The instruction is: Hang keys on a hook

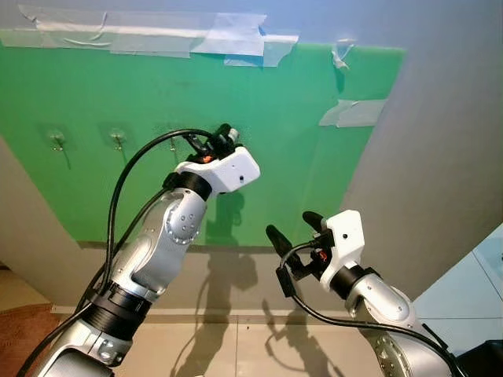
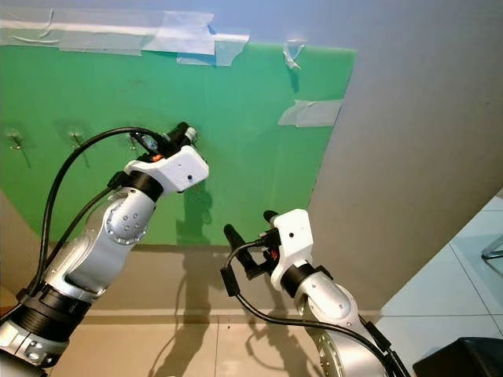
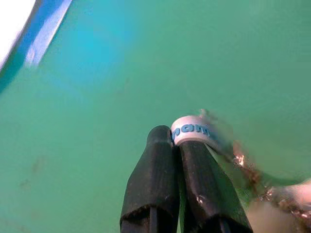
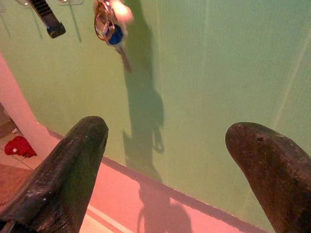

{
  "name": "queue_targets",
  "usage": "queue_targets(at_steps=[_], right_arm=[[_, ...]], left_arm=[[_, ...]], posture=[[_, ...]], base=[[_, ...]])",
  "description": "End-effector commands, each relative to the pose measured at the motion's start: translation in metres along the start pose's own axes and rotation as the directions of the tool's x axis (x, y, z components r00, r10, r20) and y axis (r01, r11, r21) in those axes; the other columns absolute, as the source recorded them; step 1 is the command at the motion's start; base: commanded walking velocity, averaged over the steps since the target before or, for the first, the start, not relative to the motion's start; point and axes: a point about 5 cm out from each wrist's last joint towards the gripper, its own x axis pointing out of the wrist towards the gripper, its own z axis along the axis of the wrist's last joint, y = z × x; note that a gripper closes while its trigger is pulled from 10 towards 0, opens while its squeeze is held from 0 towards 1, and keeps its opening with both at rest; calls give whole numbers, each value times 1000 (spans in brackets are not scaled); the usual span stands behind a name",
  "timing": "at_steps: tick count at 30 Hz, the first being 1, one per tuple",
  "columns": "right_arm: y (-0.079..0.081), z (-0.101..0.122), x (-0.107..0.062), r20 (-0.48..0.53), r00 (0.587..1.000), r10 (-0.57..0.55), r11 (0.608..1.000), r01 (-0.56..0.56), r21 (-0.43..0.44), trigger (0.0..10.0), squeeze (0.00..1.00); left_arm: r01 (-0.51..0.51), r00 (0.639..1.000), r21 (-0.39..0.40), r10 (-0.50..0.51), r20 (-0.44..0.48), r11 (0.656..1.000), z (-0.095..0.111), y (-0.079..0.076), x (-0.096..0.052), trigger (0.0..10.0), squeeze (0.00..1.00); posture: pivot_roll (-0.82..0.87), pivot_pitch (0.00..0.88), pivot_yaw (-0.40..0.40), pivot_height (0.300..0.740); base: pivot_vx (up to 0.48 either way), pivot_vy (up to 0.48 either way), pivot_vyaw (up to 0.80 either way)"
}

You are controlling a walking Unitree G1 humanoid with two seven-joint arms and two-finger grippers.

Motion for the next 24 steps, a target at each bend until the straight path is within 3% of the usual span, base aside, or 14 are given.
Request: queue_targets(at_steps=[1, 6, 15, 17, 18, 19, 20, 21, 22, 23, 24], right_arm=[[2, 0, 0, -9, 1000, 7, 1000, -7, 5, 10000, 0], [2, 0, 0, -11, 1000, 7, 1000, -7, 7, 10000, 0], [2, -1, 1, -13, 1000, 9, 1000, -9, 8, 10000, 0], [1, -1, 1, -13, 1000, 9, 1000, -9, 7, 10000, 0], [1, -1, 1, -13, 1000, 9, 1000, -9, 7, 10000, 0], [1, -1, 1, -13, 1000, 9, 1000, -9, 7, 10000, 0], [1, -1, 1, -13, 1000, 8, 1000, -8, 6, 10000, 0], [1, -1, 1, -14, 1000, 8, 1000, -8, 5, 10000, 0], [1, -1, 1, -14, 1000, 8, 1000, -8, 5, 10000, 0], [0, -1, 1, -14, 1000, 6, 1000, -6, 4, 10000, 0], [0, -1, 1, -14, 1000, 6, 1000, -6, 4, 10000, 0]], left_arm=[[32, 997, 63, -36, 66, 998, 11, -1, 1, 0, 0], [192, 976, 161, -205, 69, 968, 3, -19, -5, 0, 0], [275, 958, 224, -286, 17, 935, -10, -27, -9, 0, 0], [262, 965, 91, -263, 3, 961, -11, -26, -9, 0, 0], [262, 965, 91, -263, 3, 961, -11, -26, -9, 0, 0], [233, 972, -42, -233, -11, 972, -11, -24, -8, 0, 0], [189, 979, -203, -199, -31, 961, -11, -20, -7, 0, 0], [161, 982, -300, -182, -43, 940, -12, -18, -7, 0, 0], [161, 982, -300, -182, -43, 940, -12, -18, -7, 0, 0], [125, 985, -426, -165, -58, 896, -12, -15, -6, 0, 0], [125, 985, -426, -165, -58, 896, -12, -15, -6, 0, 0]], posture=[[-34, 0, 17, 740], [-33, 0, 19, 740], [-30, 0, 18, 740], [-31, 0, 20, 740], [-31, 0, 20, 740], [-32, 0, 20, 740], [-31, 0, 19, 740], [-31, 0, 19, 740], [-31, 0, 19, 740], [-31, 0, 18, 740], [-31, 0, 18, 740]], base=[[0, 0, 0], [0, 0, 0], [0, 0, 0], [0, 0, 0], [0, 0, 0], [0, 0, 0], [0, 0, 0], [0, 0, 0], [0, 0, 0], [0, 0, 0], [0, 0, 0]])
